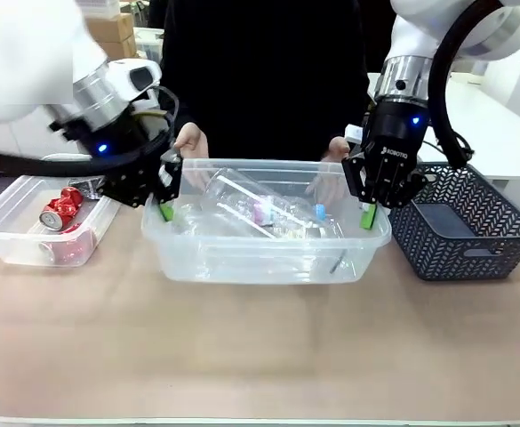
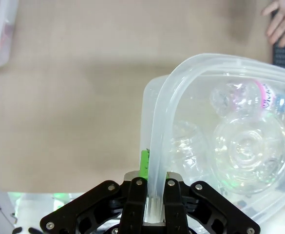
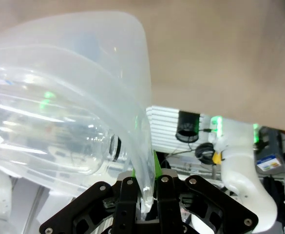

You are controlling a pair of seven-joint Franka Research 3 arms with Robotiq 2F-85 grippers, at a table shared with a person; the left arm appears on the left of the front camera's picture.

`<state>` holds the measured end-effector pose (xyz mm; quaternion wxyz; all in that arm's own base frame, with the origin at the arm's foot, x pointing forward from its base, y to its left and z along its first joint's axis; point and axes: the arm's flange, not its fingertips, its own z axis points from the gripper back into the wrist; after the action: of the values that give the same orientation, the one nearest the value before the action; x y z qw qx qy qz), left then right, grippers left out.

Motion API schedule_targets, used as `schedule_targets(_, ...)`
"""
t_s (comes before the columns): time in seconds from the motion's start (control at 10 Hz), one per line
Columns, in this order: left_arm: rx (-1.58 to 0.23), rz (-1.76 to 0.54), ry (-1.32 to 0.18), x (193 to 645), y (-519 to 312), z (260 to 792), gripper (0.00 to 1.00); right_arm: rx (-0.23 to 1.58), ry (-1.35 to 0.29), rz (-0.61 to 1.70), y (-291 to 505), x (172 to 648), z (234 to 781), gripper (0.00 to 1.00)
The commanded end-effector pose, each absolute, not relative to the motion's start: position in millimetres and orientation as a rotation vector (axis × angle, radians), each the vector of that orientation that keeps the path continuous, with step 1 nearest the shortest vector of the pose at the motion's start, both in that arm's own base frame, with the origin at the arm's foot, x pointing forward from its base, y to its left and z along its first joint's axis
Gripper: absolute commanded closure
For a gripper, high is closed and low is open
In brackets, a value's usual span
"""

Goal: Sort the waste into each basket.
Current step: Offer the picked Organizing box to the human.

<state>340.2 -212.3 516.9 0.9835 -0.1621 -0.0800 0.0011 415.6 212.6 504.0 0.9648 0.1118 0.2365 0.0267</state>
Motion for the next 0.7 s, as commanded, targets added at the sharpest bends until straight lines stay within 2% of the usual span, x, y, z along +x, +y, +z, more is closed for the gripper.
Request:
schedule_targets(0.0,-0.315,0.073,-0.153,400,-234,531,0.96,0.195,0.49,0.066,234,473,513,0.94)
schedule_targets(0.3,-0.291,0.059,-0.16,445,-243,527,0.96,0.244,0.501,0.073,230,520,507,0.94)
schedule_targets(0.6,-0.336,0.088,-0.1,467,-241,507,0.96,0.283,0.491,0.05,231,533,493,0.94)
